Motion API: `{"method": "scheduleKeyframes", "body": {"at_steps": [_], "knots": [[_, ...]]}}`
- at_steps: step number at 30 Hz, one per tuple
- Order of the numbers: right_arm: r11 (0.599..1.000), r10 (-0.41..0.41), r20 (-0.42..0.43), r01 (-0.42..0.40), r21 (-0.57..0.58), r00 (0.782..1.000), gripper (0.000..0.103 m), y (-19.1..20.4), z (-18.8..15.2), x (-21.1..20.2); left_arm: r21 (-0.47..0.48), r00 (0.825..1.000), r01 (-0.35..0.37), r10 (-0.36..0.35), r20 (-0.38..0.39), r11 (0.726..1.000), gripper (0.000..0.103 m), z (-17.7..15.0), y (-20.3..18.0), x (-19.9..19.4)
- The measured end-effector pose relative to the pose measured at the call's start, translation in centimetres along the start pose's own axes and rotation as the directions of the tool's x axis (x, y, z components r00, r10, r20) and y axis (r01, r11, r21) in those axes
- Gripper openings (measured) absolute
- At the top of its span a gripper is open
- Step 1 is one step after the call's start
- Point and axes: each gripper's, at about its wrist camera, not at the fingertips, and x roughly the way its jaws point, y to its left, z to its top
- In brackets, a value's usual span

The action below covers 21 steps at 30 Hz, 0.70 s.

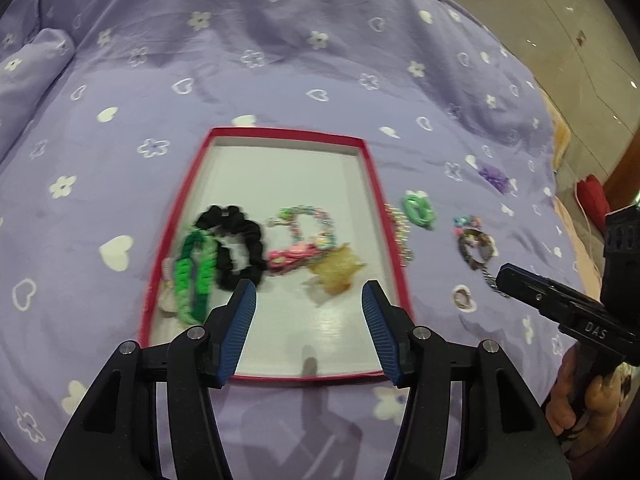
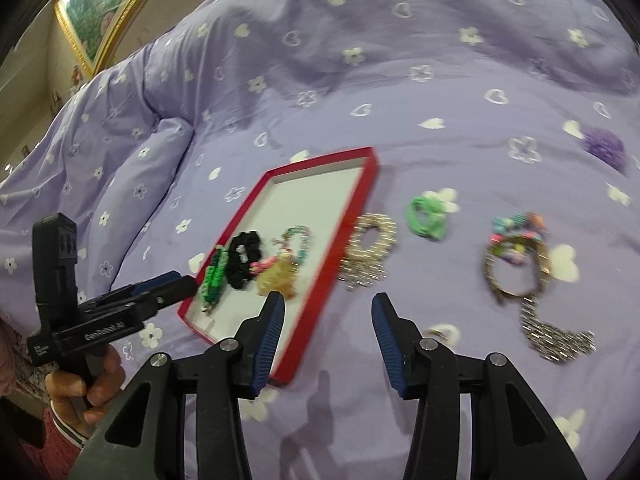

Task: Organize jewelry
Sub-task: 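Open the left tool over the tray while the right tool releases the yellow claw clip, then move the left tool to the mint green hair tie while the right tool reaches the gold watch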

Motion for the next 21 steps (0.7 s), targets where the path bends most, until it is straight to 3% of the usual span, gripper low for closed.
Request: {"method": "scheduleKeyframes", "body": {"at_steps": [11,21], "knots": [[0.99,-0.094,0.028,0.091,0.11,0.995,0.048,-6.4,-1.9,-3.6,0.093,0.998,0.054,-0.05,-0.037,0.994,0.054,0.1,-5.4,1.9],[0.977,-0.16,0.05,0.15,0.153,0.986,0.049,-9.6,-1.3,-4.6,0.132,0.997,0.061,-0.054,-0.056,0.989,0.054,1.4,-8.2,3.8]]}}
